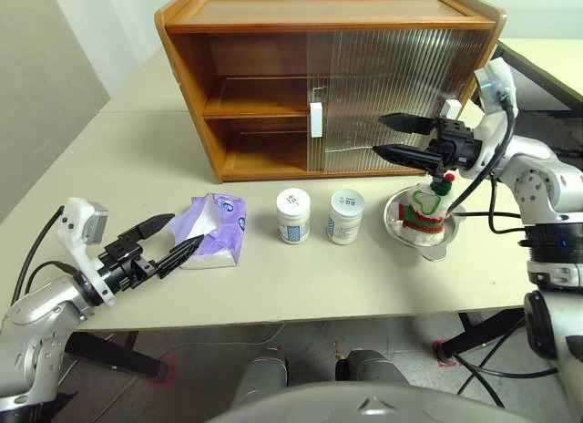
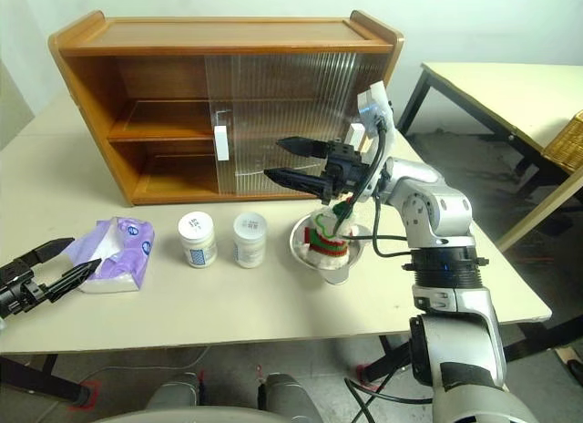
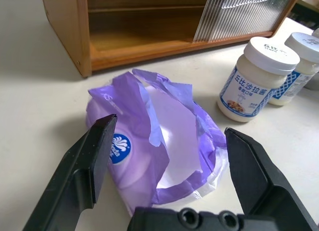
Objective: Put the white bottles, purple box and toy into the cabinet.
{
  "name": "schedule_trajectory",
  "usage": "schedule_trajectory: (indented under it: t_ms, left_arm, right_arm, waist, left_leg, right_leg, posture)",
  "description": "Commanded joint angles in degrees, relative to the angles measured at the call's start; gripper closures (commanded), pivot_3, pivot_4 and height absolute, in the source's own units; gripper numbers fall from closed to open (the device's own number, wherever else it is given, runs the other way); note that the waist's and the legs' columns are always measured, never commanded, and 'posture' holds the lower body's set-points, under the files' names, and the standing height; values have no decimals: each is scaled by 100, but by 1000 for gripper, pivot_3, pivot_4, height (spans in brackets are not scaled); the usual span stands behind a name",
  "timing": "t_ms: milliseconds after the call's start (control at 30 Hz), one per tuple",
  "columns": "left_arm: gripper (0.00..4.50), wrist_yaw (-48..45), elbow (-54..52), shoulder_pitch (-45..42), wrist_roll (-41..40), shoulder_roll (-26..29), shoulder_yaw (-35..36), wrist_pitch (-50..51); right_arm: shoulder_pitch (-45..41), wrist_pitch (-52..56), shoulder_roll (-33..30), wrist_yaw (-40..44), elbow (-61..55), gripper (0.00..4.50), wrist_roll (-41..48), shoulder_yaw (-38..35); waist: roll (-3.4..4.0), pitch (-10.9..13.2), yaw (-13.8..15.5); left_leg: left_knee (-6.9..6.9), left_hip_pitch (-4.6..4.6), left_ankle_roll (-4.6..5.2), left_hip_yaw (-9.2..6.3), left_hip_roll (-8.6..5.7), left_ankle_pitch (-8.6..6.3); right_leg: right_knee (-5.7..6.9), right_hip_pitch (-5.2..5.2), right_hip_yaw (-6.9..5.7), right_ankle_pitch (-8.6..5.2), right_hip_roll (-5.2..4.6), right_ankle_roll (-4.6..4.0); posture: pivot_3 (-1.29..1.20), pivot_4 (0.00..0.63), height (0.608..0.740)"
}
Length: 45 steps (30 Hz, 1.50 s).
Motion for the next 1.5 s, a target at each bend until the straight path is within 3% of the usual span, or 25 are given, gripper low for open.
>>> schedule_trajectory:
  t_ms: [33, 433, 767, 900, 1233, 1500]
  left_arm:
    - [43, 71, 273, -47, 237, -74, -143, -241]
    - [43, 136, 963, -373, 627, -297, -708, -583]
    - [43, 212, 948, -335, 653, -239, -861, -434]
    - [957, 275, 877, -324, 655, -193, -869, -293]
    - [4463, 464, 413, -454, 502, -66, -806, 192]
    - [4463, 579, 176, -718, 376, -147, -827, 390]
  right_arm:
    - [-79, -18, 10, 59, 78, 0, -82, 75]
    - [-55, 12, -17, 12, -12, 0, -70, 25]
    - [35, 23, -22, -97, -129, 0, -31, -38]
    - [45, 12, -20, -122, -145, 0, -25, -43]
    - [-69, -96, 10, -130, -30, 0, -60, -56]
    - [-98, -189, 34, -128, 34, 0, -84, -28]
  waist:
    - [2, -1, 13]
    - [4, -4, 18]
    - [4, -4, -13]
    - [4, -4, -19]
    - [4, -3, -21]
    - [4, -3, -19]
  left_leg:
    - [0, 3, -1, 0, 1, 1]
    - [2, 22, -9, 1, 9, 6]
    - [2, 40, -10, 8, 7, 5]
    - [2, 41, -14, 8, 8, 3]
    - [1, 41, -22, 9, 7, -2]
    - [1, 40, -21, 9, 6, -2]
  right_leg:
    - [4, 1, 0, -1, 0, -1]
    - [43, 0, 2, -10, 1, -15]
    - [51, 10, 2, -16, 4, -17]
    - [51, 9, 2, -17, 4, -17]
    - [51, 9, 2, -21, 4, -20]
    - [51, 10, 2, -23, 5, -21]
  posture:
    - [69, 0, 740]
    - [43, 0, 740]
    - [26, 0, 740]
    - [23, 0, 740]
    - [23, 0, 740]
    - [27, 0, 740]
